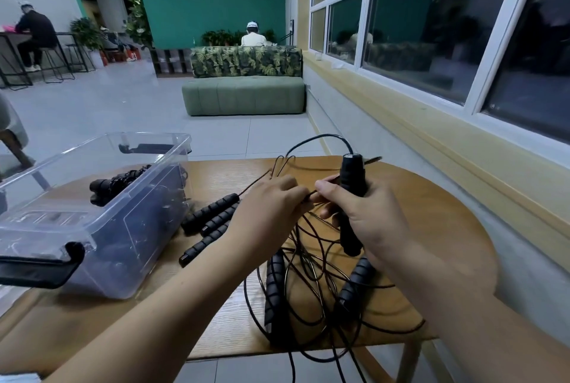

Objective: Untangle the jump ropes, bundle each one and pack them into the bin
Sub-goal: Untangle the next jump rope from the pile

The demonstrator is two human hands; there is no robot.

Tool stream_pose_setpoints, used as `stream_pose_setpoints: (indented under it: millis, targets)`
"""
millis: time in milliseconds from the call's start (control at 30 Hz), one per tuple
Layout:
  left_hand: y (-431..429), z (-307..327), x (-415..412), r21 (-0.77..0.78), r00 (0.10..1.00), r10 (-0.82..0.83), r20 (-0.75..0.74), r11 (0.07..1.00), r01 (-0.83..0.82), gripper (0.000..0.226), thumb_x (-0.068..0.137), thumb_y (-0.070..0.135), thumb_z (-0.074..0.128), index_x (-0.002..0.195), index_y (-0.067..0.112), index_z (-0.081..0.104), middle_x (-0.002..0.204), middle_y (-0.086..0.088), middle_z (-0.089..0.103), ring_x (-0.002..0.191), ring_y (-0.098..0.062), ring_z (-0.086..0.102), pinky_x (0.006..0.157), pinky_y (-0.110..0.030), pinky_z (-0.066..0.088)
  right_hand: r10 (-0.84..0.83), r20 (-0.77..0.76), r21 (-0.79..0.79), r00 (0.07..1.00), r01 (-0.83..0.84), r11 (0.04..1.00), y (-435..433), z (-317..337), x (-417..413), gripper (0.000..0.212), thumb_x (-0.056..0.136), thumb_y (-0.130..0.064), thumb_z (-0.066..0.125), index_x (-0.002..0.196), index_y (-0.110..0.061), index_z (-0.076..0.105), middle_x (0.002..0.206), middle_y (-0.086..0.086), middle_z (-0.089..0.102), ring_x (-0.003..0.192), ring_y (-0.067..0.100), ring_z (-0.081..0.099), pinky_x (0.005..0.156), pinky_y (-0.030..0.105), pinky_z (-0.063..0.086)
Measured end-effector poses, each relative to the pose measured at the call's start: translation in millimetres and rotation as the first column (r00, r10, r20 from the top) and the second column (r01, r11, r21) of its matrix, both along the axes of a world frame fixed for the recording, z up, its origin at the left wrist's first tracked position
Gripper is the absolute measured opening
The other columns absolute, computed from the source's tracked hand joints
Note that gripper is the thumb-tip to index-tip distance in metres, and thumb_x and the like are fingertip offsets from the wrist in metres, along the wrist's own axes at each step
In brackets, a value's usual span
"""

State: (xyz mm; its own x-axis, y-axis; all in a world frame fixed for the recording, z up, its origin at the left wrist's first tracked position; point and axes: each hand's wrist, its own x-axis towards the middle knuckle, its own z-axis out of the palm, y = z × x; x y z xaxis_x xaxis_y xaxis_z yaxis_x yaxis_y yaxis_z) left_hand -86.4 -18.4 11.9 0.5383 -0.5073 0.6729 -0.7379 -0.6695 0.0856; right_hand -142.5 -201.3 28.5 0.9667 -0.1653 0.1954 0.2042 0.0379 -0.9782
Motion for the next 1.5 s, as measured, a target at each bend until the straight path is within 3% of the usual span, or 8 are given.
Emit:
stream_pose_setpoints:
  millis: [133, 267, 467, 567, 667, 967, 1267, 1500]
  targets:
    - [6, -2, 1, -0.112, 0.982, -0.037, -0.187, 0.994, 0.016, 0.016, 0.096, 0.033, 0.071, 0.097, 0.023, 0.058, 0.089, 0.010, 0.060, 0.077, -0.016, 0.058, 0.066, -0.039, 0.052, 0.043, 0.000, -0.012, 0.999, -0.043, 0.999, 2, 5, -7, 0.014, 0.098, -0.019, 0.078, 0.105, -0.007, 0.075, 0.094, 0.015, 0.082, 0.074, 0.028, 0.074, 0.066, 0.037, 0.051]
    - [19, -16, 14, -0.068, 0.959, -0.011, -0.283, 0.998, -0.008, 0.025, 0.092, 0.032, 0.079, 0.091, 0.026, 0.054, 0.085, 0.014, 0.061, 0.078, -0.010, 0.057, 0.068, -0.038, 0.051, 0.089, 0.073, 0.026, 0.993, -0.091, 0.996, 2, 19, -19, 0.015, 0.098, -0.017, 0.075, 0.105, -0.004, 0.073, 0.096, 0.017, 0.081, 0.073, 0.026, 0.072, 0.063, 0.030, 0.054]
    - [40, -24, 34, -0.176, 0.906, 0.010, -0.422, 0.980, -0.092, 0.017, 0.093, 0.042, 0.078, 0.089, 0.030, 0.065, 0.080, 0.016, 0.068, 0.076, -0.003, 0.061, 0.069, -0.030, 0.051, -0.107, 0.137, 0.157, 0.985, 0.085, 0.984, -17, 30, -15, 0.017, 0.099, -0.018, 0.075, 0.107, -0.004, 0.074, 0.098, 0.015, 0.081, 0.073, 0.021, 0.071, 0.069, 0.034, 0.052]
    - [41, -17, 34, -0.228, 0.920, -0.030, -0.390, 0.972, -0.065, 0.018, 0.097, 0.037, 0.075, 0.084, 0.038, 0.063, 0.072, 0.017, 0.064, 0.069, -0.003, 0.058, 0.064, -0.027, 0.043, -0.163, 0.101, 0.226, 0.981, 0.137, 0.965, -22, 27, -7, 0.010, 0.099, -0.020, 0.075, 0.105, -0.013, 0.075, 0.099, 0.012, 0.082, 0.071, 0.018, 0.070, 0.070, 0.034, 0.052]
    - [38, -14, 33, -0.238, 0.939, -0.041, -0.341, 0.970, -0.044, 0.015, 0.101, 0.034, 0.072, 0.087, 0.034, 0.065, 0.077, 0.016, 0.065, 0.073, -0.003, 0.060, 0.067, -0.034, 0.050, -0.143, 0.082, 0.255, 0.986, 0.118, 0.960, -23, 24, -3, 0.012, 0.098, -0.023, 0.076, 0.107, -0.016, 0.076, 0.101, 0.013, 0.082, 0.068, 0.017, 0.068, 0.067, 0.030, 0.053]
    - [6, 6, -3, -0.147, 0.980, -0.122, -0.159, 0.984, 0.099, 0.016, 0.106, 0.033, 0.061, 0.104, 0.019, 0.071, 0.091, 0.009, 0.065, 0.077, -0.016, 0.060, 0.066, -0.039, 0.051, 0.021, -0.039, 0.054, 0.999, -0.019, 0.998, -2, -6, 5, 0.016, 0.096, -0.018, 0.080, 0.105, -0.006, 0.076, 0.089, 0.011, 0.080, 0.065, 0.023, 0.068, 0.061, 0.032, 0.052]
    - [7, 0, -9, -0.067, 0.974, -0.110, -0.198, 0.993, 0.099, 0.013, 0.104, 0.027, 0.066, 0.097, 0.018, 0.060, 0.080, 0.012, 0.056, 0.069, -0.012, 0.052, 0.060, -0.033, 0.045, 0.028, 0.019, -0.037, 0.999, -0.027, 0.999, 4, -5, -1, 0.015, 0.096, -0.018, 0.080, 0.099, -0.004, 0.075, 0.089, 0.015, 0.078, 0.066, 0.026, 0.068, 0.061, 0.035, 0.054]
    - [19, -13, 3, -0.077, 0.920, -0.096, -0.379, 0.994, 0.072, 0.003, 0.101, 0.030, 0.070, 0.100, 0.029, 0.068, 0.079, 0.017, 0.064, 0.075, 0.001, 0.059, 0.068, -0.029, 0.049, -0.138, 0.139, 0.107, 0.981, 0.124, 0.986, -19, 23, -9, 0.013, 0.096, -0.022, 0.079, 0.098, -0.010, 0.073, 0.093, 0.011, 0.078, 0.070, 0.022, 0.065, 0.072, 0.037, 0.053]
